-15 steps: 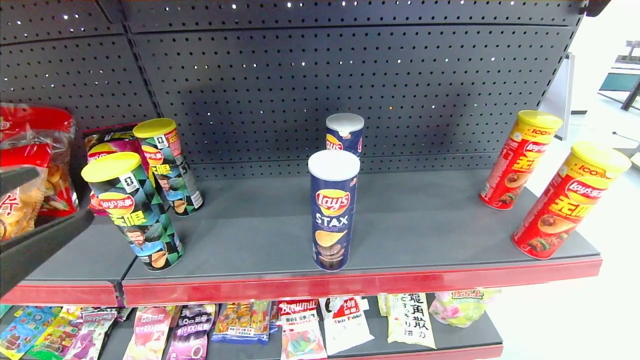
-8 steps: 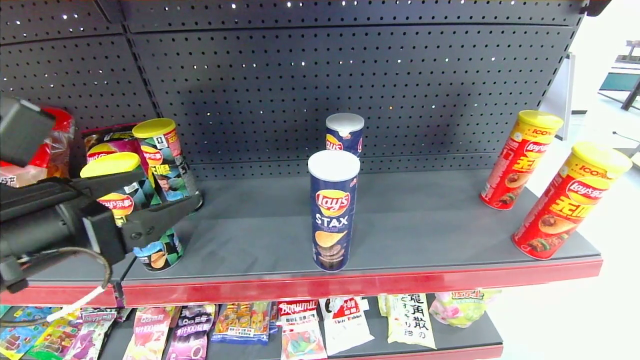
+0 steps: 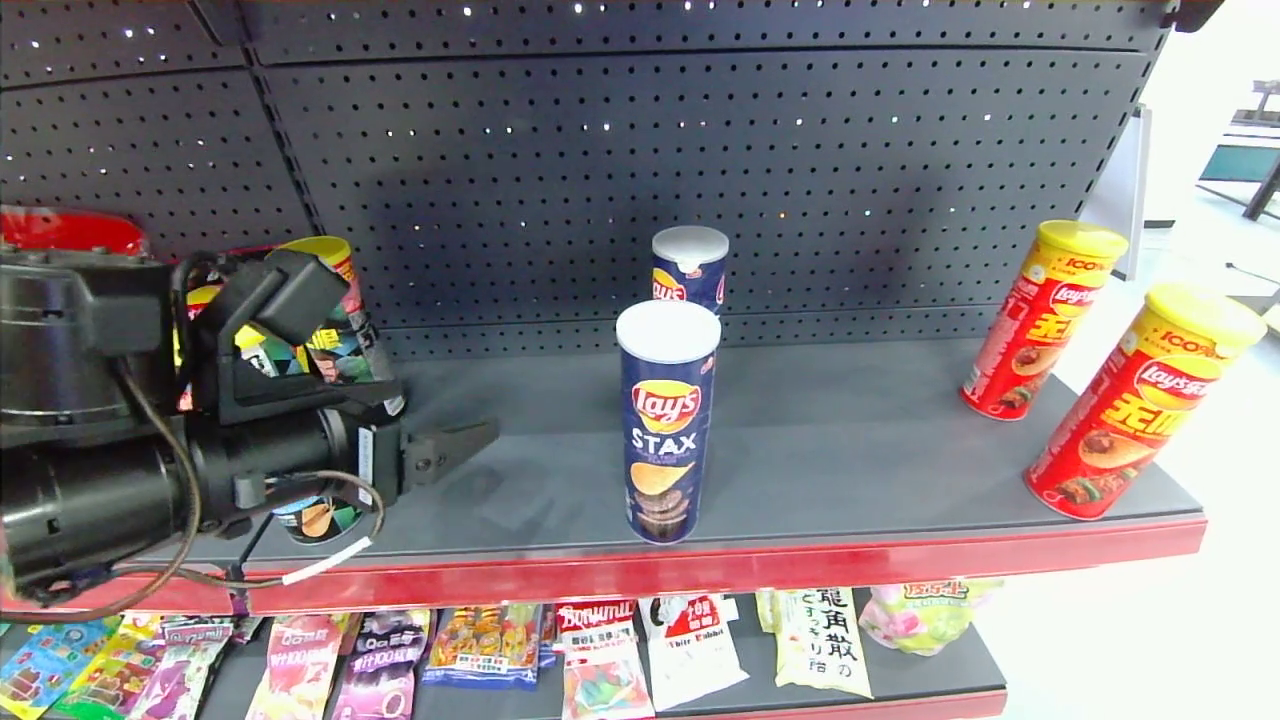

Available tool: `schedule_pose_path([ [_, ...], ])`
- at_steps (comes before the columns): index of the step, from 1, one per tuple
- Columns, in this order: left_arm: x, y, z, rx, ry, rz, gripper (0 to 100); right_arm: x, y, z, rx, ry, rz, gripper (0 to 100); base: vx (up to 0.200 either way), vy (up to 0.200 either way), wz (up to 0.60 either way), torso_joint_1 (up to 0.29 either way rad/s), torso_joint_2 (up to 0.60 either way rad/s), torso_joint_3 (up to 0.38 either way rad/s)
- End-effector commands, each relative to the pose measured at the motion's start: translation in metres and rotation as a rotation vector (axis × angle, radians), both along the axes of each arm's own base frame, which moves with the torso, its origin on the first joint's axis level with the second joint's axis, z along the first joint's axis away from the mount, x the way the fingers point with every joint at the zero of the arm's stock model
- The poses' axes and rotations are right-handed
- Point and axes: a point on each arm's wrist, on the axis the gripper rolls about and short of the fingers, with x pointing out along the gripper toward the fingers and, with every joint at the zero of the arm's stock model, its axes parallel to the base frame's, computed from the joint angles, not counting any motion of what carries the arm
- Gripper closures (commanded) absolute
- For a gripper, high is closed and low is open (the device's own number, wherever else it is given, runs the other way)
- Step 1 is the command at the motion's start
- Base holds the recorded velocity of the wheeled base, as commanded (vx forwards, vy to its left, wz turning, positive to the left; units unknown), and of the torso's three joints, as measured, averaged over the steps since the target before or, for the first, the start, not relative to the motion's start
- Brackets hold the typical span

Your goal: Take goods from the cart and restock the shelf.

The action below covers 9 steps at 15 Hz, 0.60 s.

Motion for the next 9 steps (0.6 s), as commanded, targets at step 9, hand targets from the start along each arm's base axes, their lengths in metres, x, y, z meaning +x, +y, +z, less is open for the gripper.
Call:
schedule_pose_path([
  [9,0.041,-0.040,-0.056,0.088,0.198,-0.056,0,0.000,0.000,0.000,0.001,0.001,0.000,0,0.000,0.000,0.00,0.000,0.00,0.000],
])
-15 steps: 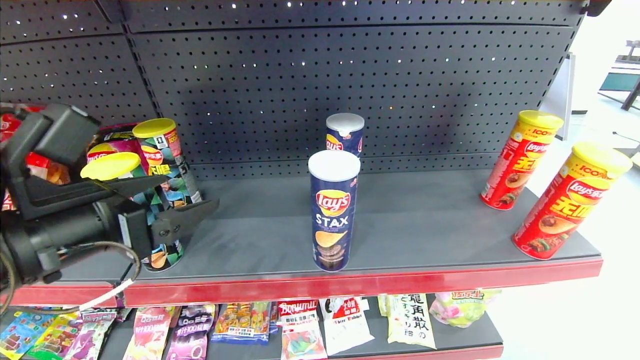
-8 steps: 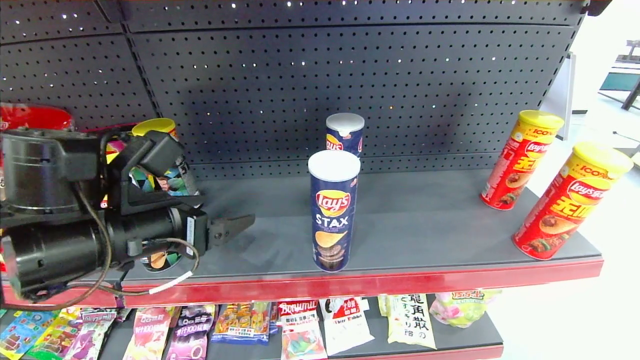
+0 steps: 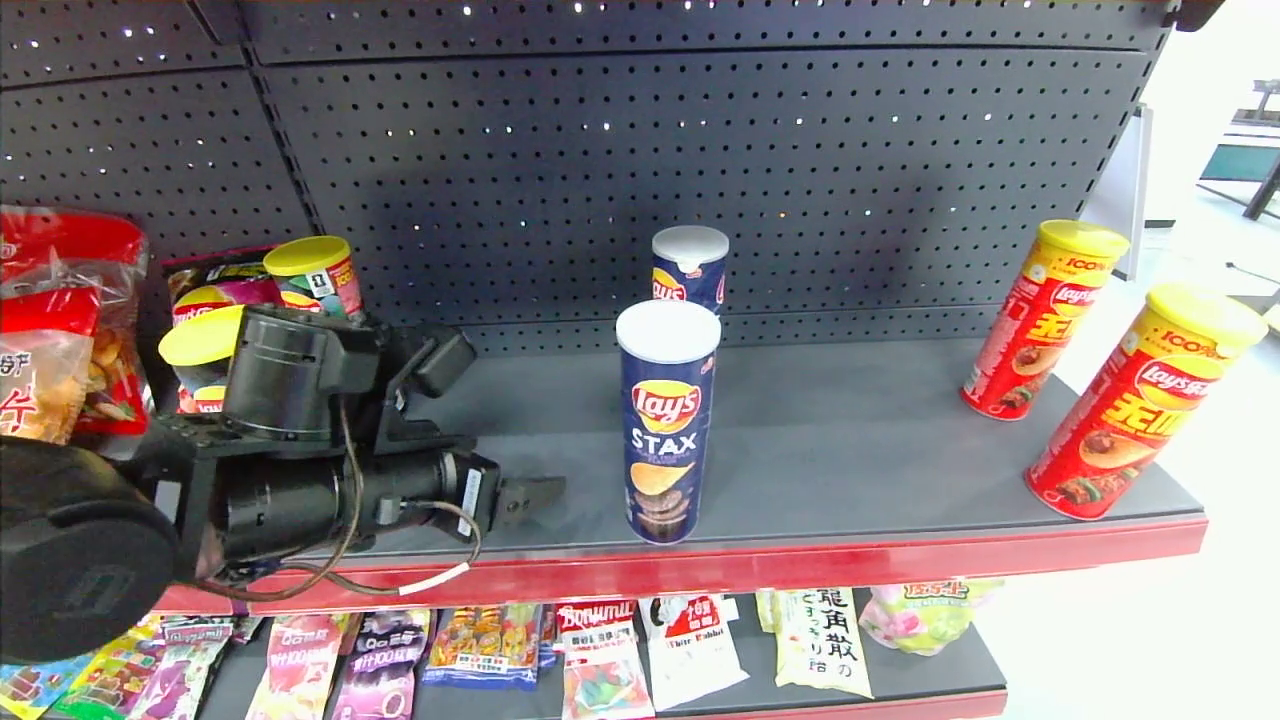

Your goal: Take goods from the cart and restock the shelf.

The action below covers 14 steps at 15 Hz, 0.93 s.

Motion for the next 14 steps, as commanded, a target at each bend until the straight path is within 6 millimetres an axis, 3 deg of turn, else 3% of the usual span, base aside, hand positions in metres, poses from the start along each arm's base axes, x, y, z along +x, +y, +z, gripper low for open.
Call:
schedule_pose_path([
  [1,0.010,-0.006,-0.012,0.022,0.034,0.002,0,0.000,0.000,0.000,-0.001,0.001,0.000,0,0.000,0.000,0.00,0.000,0.00,0.000],
  [5,0.026,-0.019,-0.025,0.052,0.057,0.010,0,0.000,0.000,0.000,-0.001,0.001,0.000,0,0.000,0.000,0.00,0.000,0.00,0.000],
  [14,0.040,-0.032,-0.037,0.066,0.080,-0.001,0,0.000,0.000,0.000,-0.001,0.001,0.000,0,0.000,0.000,0.00,0.000,0.00,0.000],
])
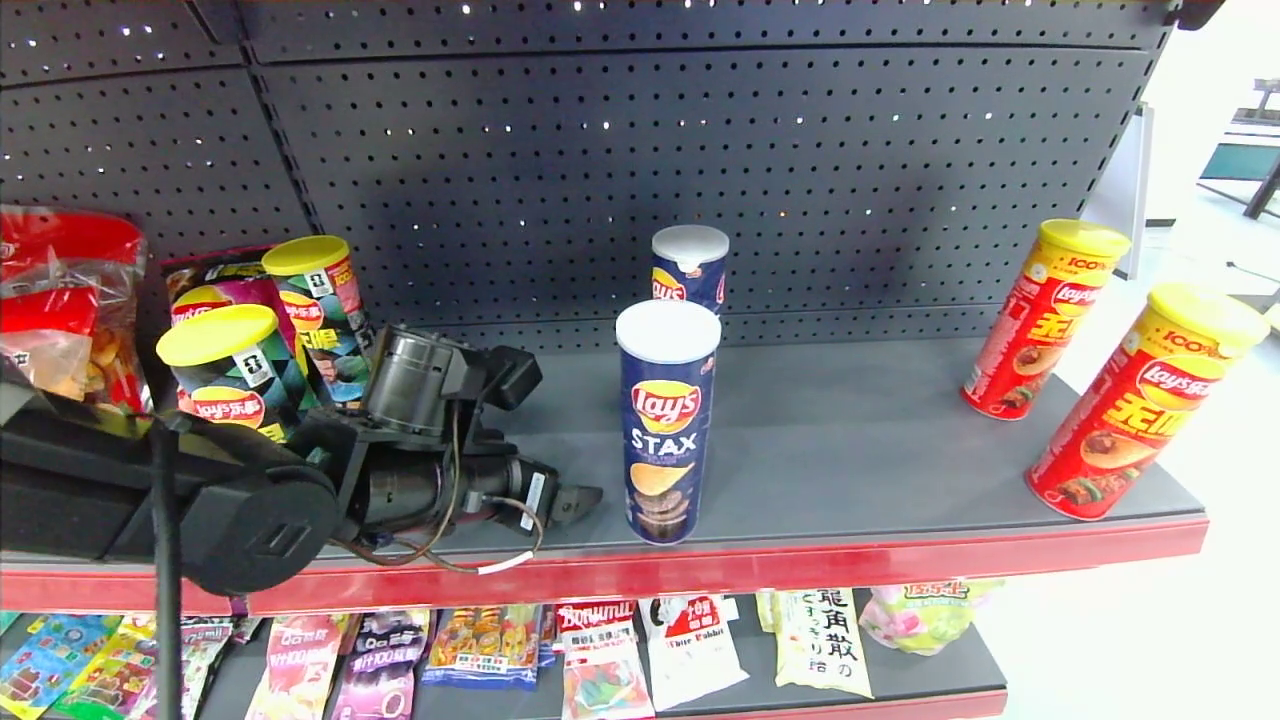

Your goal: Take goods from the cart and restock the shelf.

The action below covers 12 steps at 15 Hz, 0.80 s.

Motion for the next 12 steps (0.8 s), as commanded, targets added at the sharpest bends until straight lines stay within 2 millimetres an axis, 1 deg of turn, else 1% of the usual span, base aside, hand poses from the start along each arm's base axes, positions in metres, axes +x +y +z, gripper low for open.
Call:
schedule_pose_path([
  [1,0.006,-0.003,-0.003,0.002,0.004,0.000,0,0.000,0.000,0.000,0.000,0.003,0.000,0,0.000,0.000,0.00,0.000,0.00,0.000],
  [3,0.007,-0.005,-0.004,0.002,0.004,-0.002,0,0.000,0.000,0.000,0.000,0.001,0.000,0,0.000,0.000,0.00,0.000,0.00,0.000],
  [6,0.016,-0.011,-0.008,0.002,0.003,-0.005,0,0.000,0.000,0.000,0.000,0.001,0.000,0,0.000,0.000,0.00,0.000,0.00,0.000],
  [12,0.023,-0.022,-0.013,0.001,0.000,-0.023,0,0.000,0.000,0.000,0.000,0.001,0.000,0,0.000,0.000,0.00,0.000,0.00,0.000],
])
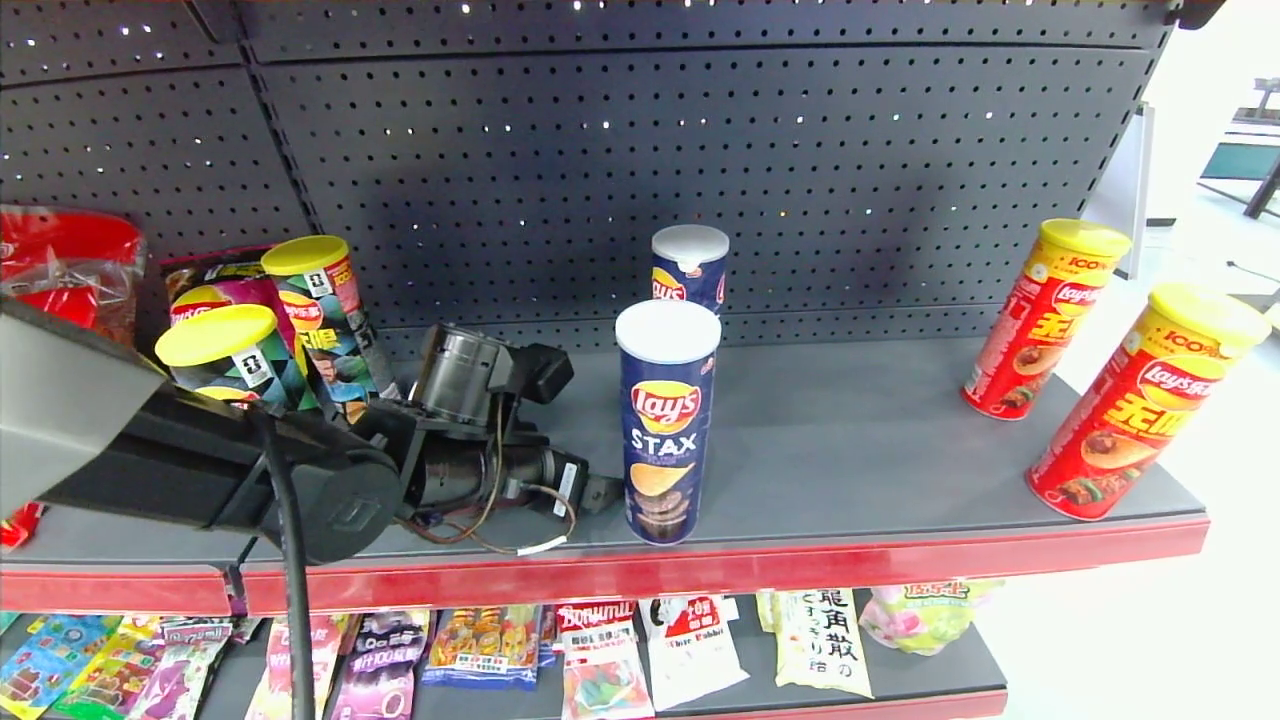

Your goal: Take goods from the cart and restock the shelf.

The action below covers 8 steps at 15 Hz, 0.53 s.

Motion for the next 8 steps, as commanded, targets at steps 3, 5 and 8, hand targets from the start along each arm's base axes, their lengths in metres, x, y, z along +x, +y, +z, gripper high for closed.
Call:
schedule_pose_path([
  [3,0.0019,-0.0050,-0.0044,0.006,0.006,-0.005,0,0.0001,0.0000,0.0000,0.000,0.001,0.000,0,0.000,0.000,0.00,0.000,0.00,0.000],
  [5,0.0019,-0.0050,-0.0044,0.006,0.006,-0.005,0,0.0002,0.0000,0.0001,0.000,0.003,0.000,0,0.000,0.000,0.00,0.000,0.00,0.000],
  [8,0.0015,-0.0073,-0.0040,0.006,0.004,-0.011,0,0.0001,0.0000,0.0000,0.000,0.001,0.000,0,0.000,0.000,0.00,0.000,0.00,0.000],
])
